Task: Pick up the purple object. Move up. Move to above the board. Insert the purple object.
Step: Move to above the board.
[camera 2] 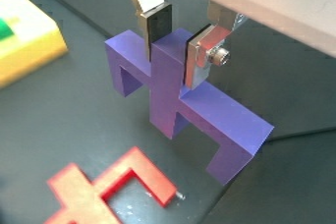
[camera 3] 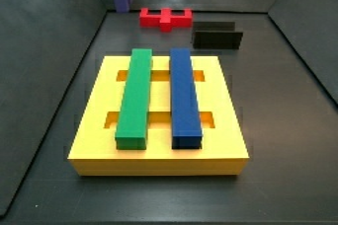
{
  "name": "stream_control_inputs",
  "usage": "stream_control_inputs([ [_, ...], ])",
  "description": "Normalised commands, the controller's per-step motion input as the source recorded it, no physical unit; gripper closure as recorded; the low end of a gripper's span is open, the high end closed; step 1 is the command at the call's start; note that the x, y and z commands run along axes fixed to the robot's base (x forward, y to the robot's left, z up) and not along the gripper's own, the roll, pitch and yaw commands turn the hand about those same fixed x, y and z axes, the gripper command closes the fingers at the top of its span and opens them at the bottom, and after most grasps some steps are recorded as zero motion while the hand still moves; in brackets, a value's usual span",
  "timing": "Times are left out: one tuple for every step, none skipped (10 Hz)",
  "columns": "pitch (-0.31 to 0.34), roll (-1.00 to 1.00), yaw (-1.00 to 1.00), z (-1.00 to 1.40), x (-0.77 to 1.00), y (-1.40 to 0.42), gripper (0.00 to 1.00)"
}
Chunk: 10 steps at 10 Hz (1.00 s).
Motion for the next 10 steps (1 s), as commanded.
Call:
stream_control_inputs([
  [0.032, -0.01, -0.01, 1.4, -0.06, -0.01, 1.0],
  [0.011, 0.01, 0.0, 1.4, -0.05, -0.01, 1.0],
  [0.057, 0.0, 0.0, 0.87, 0.03, 0.01, 1.0],
  [0.103, 0.01, 0.0, 0.37, 0.06, 0.01, 1.0],
  [0.095, 0.0, 0.0, 0.21, 0.07, 0.01, 1.0],
  [0.031, 0.01, 1.0, 0.15, 0.47, -1.4, 1.0],
  [0.034, 0.02, 1.0, 0.14, 0.47, -1.4, 1.0],
  [0.036, 0.02, 1.0, 0.14, 0.47, -1.4, 1.0],
  [0.038, 0.0, 1.0, 0.14, 0.48, -1.4, 1.0],
  [0.046, 0.01, 1.0, 0.14, 0.49, -1.4, 1.0],
])
